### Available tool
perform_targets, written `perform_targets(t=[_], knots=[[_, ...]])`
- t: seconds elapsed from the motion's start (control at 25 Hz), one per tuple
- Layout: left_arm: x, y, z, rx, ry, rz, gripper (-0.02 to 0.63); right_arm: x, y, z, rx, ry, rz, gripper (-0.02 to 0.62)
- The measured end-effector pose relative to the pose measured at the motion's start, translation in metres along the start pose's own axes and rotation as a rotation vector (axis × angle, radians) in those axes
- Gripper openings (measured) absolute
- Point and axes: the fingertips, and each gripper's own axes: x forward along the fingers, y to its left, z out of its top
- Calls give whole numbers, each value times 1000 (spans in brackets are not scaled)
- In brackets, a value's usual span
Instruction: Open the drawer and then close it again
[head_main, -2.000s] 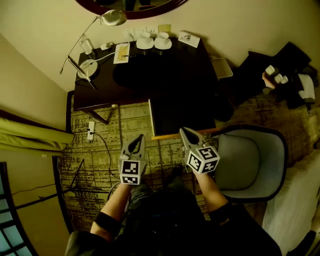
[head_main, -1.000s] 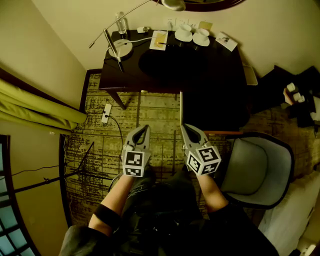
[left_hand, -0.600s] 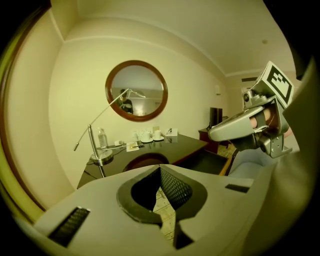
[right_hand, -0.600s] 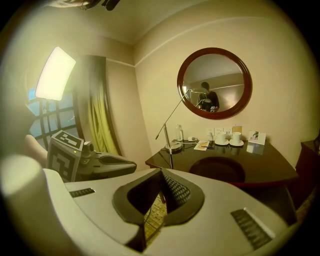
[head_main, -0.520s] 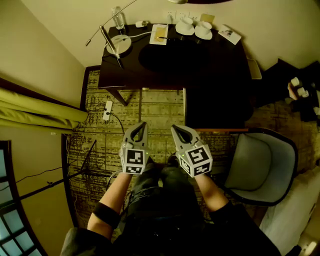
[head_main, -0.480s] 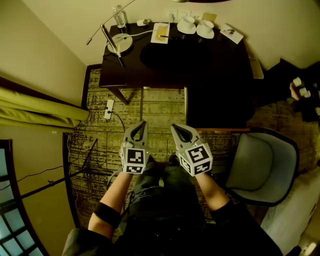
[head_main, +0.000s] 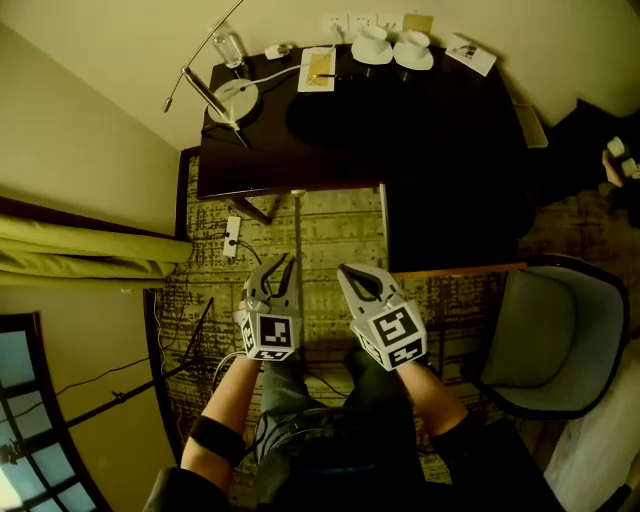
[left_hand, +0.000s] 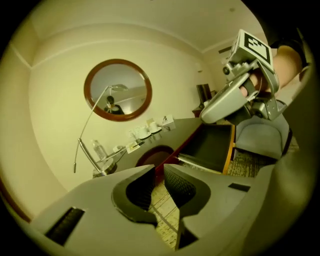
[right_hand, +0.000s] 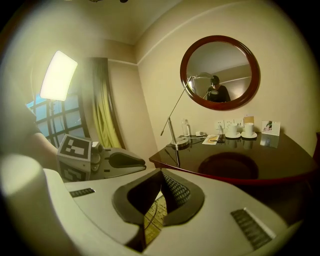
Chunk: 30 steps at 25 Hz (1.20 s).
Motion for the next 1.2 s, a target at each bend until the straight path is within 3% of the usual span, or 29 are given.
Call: perform_targets(t=[0.2,0.44,0.56,1.04,1.2], knots=[[41,0,-39,124,-52,-48,114,42,-5,-26,26,-46,-56,2],[91,11,-104,435,-199,-47,121,102,-13,-76,44,-106,-155,0],[120,18,-132,531,-253,-23,123,130,-17,-99,47,-124,-183,2],[235,24,-198,735,-350,0,159,216,-70,-155,-3,-161,-307,2],[257,26,-209,776,-337,2,158,236,-72,-167,7,-167,-296,2]])
